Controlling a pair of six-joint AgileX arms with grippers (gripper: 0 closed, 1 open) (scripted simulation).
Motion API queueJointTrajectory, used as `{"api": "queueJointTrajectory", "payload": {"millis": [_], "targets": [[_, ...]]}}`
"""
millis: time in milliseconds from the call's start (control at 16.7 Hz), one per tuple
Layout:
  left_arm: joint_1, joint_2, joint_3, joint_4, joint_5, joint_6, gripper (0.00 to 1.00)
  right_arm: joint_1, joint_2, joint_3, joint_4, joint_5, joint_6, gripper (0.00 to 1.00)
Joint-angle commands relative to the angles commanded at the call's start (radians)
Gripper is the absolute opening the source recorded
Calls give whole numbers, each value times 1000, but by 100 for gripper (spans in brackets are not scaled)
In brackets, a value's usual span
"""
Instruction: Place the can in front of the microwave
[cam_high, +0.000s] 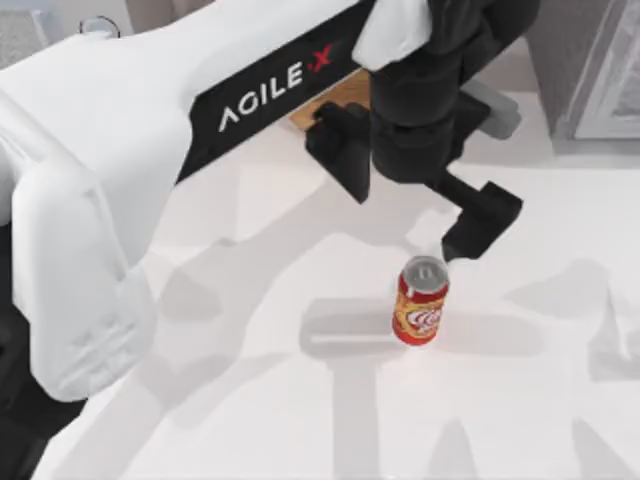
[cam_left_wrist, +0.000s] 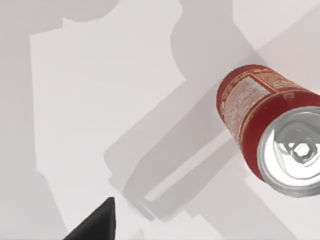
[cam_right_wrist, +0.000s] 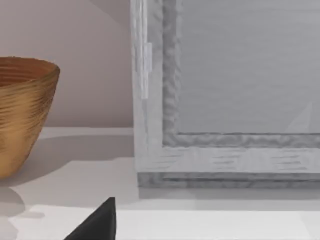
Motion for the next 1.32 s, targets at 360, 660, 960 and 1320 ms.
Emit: {"api": "queueJointTrajectory", "payload": {"millis": [360, 660, 960, 1320], "targets": [[-51, 148, 148, -92, 0, -6, 100, 0, 0, 0, 0, 0, 0, 100], [-47, 147, 142, -88, 0, -5, 100, 0, 0, 0, 0, 0, 0, 100], [-49, 133, 12, 29, 0, -4, 100, 0, 0, 0, 0, 0, 0, 100], [-50, 117, -146, 170, -1, -5, 100, 0, 0, 0, 0, 0, 0, 100]]}}
